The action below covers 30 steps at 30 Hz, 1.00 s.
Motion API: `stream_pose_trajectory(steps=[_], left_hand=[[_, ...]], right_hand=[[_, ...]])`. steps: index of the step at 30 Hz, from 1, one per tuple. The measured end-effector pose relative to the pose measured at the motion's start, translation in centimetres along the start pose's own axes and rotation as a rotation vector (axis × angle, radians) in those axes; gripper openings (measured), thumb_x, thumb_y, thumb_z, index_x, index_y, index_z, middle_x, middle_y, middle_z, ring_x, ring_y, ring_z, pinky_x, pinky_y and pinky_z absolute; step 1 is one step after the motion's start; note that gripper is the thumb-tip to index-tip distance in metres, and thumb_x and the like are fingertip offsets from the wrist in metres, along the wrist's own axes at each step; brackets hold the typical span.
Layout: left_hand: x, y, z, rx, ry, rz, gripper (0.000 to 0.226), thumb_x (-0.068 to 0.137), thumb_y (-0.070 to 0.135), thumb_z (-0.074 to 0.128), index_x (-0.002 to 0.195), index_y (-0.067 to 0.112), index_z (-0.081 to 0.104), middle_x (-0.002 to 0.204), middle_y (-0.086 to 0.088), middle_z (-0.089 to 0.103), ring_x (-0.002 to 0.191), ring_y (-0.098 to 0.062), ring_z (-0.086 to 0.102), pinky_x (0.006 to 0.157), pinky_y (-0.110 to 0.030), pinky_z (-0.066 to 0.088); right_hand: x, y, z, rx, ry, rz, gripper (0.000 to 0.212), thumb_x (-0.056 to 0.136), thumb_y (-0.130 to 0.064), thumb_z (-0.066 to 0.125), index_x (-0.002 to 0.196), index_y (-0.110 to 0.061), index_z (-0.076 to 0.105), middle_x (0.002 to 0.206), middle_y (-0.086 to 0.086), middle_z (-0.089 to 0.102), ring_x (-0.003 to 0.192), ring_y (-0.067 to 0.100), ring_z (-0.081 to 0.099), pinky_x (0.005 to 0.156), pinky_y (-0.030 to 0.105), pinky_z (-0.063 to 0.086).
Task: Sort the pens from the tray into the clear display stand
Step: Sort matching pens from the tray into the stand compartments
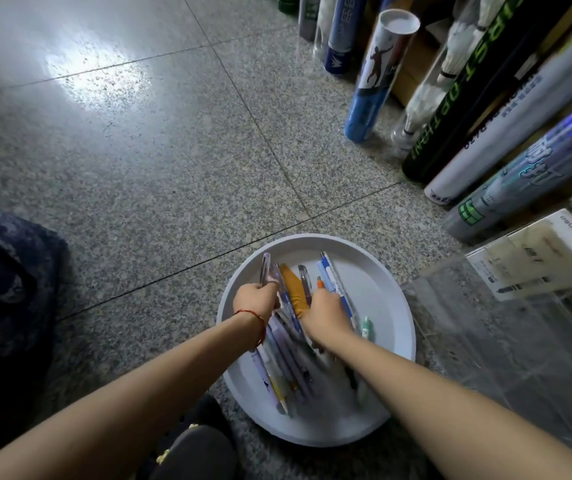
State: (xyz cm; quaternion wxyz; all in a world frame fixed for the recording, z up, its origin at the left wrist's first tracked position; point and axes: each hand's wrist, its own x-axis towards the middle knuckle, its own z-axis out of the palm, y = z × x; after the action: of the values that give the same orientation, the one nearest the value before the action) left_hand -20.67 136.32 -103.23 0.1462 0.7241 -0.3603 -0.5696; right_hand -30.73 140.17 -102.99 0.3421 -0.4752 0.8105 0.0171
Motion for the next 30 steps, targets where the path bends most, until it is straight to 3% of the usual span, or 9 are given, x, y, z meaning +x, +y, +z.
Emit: stream_pose_trajectory(steps=[3,5,8,12,17,21,23,27,30], left_hand=[[-1.3,1.5,0.0,-0.037,-0.079,0.079,0.030,0.093,0.022,0.051,0.066,0.012,0.060,0.070,-0.010,0.057,0.043,-0.013,0.036,0.042,-0.020,0.027],[-3.2,3.0,0.4,-0.138,-0.263,0.114,0.019,0.095,0.020,0.050,0.083,0.011,0.060,0.058,-0.004,0.051,0.032,-0.006,0.034,0.033,-0.013,0.025],[-6.7,5.9,1.3,-0.184,-0.438,0.219,0.013,0.095,0.013,0.048,0.093,0.010,0.060,0.032,0.009,0.040,0.024,0.000,0.028,0.029,-0.011,0.023],[-11.0,9.9,2.7,-0.197,-0.476,0.353,0.016,0.095,0.013,0.048,0.085,0.011,0.060,0.027,0.009,0.032,0.023,-0.001,0.026,0.028,-0.011,0.021],[-18.7,15.6,7.2,-0.280,-0.433,0.548,0.026,0.095,0.008,0.046,0.073,0.012,0.058,0.029,0.007,0.042,0.027,0.000,0.038,0.033,-0.011,0.030],[-24.3,19.2,11.4,-0.216,-0.265,0.988,0.019,0.091,0.012,0.055,0.075,0.015,0.064,0.064,0.005,0.060,0.059,0.000,0.052,0.060,-0.019,0.044],[-27.8,20.3,13.5,-0.189,-0.236,1.161,0.018,0.091,0.014,0.057,0.074,0.013,0.063,0.063,0.007,0.058,0.057,0.004,0.048,0.059,-0.020,0.041],[-34.7,21.8,17.5,-0.192,-0.206,1.304,0.027,0.090,0.017,0.057,0.069,0.000,0.056,0.060,-0.005,0.055,0.055,-0.007,0.040,0.053,-0.024,0.031],[-37.7,22.2,19.8,-0.161,-0.258,1.317,0.025,0.089,0.016,0.058,0.074,-0.004,0.059,0.069,-0.017,0.061,0.061,-0.020,0.045,0.058,-0.032,0.035]], right_hand=[[-0.2,0.8,-3.6,0.465,-0.206,0.003,0.016,0.088,-0.002,0.049,0.074,-0.009,0.051,0.072,0.014,0.060,0.052,0.021,0.060,0.049,0.031,0.051],[-1.5,1.5,-6.0,0.642,-0.351,-0.049,0.015,0.090,0.001,0.051,0.080,-0.010,0.055,0.068,0.009,0.058,0.043,0.008,0.053,0.043,0.021,0.044],[-3.8,2.1,-9.9,0.670,-0.368,-0.138,0.015,0.090,0.003,0.052,0.086,-0.009,0.059,0.071,0.005,0.058,0.041,0.001,0.053,0.045,0.014,0.045],[-7.2,3.4,-16.1,0.707,-0.286,-0.221,0.013,0.088,0.007,0.053,0.098,0.010,0.061,0.077,0.014,0.062,0.050,0.004,0.060,0.056,0.016,0.054],[-12.7,6.3,-23.6,0.786,0.062,-0.229,0.013,0.091,0.000,0.053,0.082,-0.008,0.058,0.073,0.006,0.063,0.052,0.008,0.063,0.059,0.024,0.057],[-17.3,9.2,-30.3,0.898,0.536,-0.273,0.008,0.092,-0.014,0.056,0.085,-0.016,0.051,0.074,0.005,0.058,0.052,0.015,0.059,0.058,0.036,0.056],[-19.8,11.0,-33.3,0.901,0.733,-0.324,0.019,0.092,-0.012,0.054,0.074,-0.018,0.052,0.062,0.003,0.056,0.049,0.014,0.056,0.053,0.031,0.054],[-24.1,15.1,-37.2,0.913,0.926,-0.306,0.022,0.092,-0.014,0.056,0.069,-0.017,0.056,0.060,-0.001,0.056,0.048,0.007,0.055,0.049,0.023,0.049],[-26.3,18.2,-38.7,0.860,1.001,-0.248,0.023,0.089,-0.019,0.061,0.066,-0.019,0.058,0.060,-0.001,0.058,0.058,0.015,0.056,0.058,0.033,0.052]])
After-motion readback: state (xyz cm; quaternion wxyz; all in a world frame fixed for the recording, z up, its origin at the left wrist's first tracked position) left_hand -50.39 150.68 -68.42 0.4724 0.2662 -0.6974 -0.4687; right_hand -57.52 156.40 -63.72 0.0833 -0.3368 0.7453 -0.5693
